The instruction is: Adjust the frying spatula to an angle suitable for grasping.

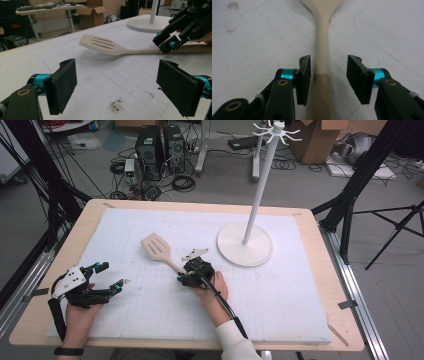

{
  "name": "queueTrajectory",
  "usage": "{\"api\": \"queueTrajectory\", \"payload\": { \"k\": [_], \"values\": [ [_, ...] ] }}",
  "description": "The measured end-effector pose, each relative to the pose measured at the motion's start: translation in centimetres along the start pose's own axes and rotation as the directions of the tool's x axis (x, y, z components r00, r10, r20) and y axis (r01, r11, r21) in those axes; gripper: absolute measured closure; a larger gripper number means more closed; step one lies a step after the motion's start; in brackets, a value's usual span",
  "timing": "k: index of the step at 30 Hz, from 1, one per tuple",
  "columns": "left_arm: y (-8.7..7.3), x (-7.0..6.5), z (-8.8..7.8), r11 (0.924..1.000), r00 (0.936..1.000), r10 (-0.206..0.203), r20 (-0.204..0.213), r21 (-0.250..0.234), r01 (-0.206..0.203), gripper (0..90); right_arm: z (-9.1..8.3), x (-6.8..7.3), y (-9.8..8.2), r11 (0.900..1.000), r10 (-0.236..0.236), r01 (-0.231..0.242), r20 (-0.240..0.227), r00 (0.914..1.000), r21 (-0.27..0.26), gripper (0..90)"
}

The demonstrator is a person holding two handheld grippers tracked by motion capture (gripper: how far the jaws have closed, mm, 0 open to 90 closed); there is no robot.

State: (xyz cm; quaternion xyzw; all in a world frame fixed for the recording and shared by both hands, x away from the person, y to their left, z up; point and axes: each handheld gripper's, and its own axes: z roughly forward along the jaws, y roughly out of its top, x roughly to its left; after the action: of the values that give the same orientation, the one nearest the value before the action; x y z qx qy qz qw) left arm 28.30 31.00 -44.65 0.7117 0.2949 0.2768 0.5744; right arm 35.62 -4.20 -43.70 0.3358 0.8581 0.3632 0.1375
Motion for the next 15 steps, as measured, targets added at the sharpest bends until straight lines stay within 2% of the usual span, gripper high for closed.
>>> {"api": "queueTrajectory", "payload": {
  "k": [1, 5, 10, 15],
  "values": [
    [0.00, 0.00, 0.00, 1.0000, 1.0000, 0.001, 0.000, 0.001, -0.001, 17.1, 0.23, 0.03, -0.06, 1.000, -0.010, 0.010, 0.009, 0.9999, 0.019, 54.3],
    [0.01, -0.03, 0.00, 1.0000, 1.0000, 0.002, -0.001, 0.001, -0.002, 17.1, 0.26, -0.01, 0.02, 1.000, -0.015, 0.015, 0.002, 0.9999, 0.027, 56.3],
    [0.02, -0.08, 0.05, 1.0000, 1.0000, 0.007, -0.002, 0.006, -0.007, 17.1, 0.32, 0.46, 0.66, 0.996, -0.053, 0.054, -0.027, 0.9983, 0.068, 72.5],
    [0.02, -0.14, 0.06, 0.9999, 0.9999, 0.012, -0.001, 0.006, -0.012, 17.1, 0.31, 0.01, 0.77, 0.997, -0.027, 0.031, -0.054, 0.9982, 0.077, 74.0]
  ]
}}
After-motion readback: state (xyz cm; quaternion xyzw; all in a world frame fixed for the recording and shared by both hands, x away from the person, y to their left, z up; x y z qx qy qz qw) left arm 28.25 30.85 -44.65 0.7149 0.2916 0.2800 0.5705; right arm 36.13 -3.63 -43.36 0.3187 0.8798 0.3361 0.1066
